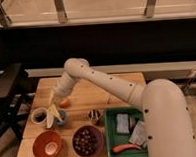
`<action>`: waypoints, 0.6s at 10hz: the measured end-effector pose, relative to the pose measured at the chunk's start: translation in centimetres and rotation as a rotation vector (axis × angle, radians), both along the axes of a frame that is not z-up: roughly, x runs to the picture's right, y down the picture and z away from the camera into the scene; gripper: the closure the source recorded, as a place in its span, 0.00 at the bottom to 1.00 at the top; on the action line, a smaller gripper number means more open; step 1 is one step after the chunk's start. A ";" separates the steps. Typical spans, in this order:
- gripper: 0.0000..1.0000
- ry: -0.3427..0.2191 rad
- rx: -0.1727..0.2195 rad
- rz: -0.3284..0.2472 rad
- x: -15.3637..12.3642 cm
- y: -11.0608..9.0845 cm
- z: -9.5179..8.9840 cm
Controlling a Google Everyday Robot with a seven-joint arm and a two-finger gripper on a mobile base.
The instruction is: Place banana in plastic cup
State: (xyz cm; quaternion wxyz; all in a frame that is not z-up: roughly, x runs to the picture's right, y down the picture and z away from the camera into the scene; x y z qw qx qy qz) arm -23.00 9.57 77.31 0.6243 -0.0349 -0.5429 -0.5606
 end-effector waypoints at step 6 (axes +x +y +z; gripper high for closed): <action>0.38 -0.004 -0.075 0.054 0.7 2.5 0.2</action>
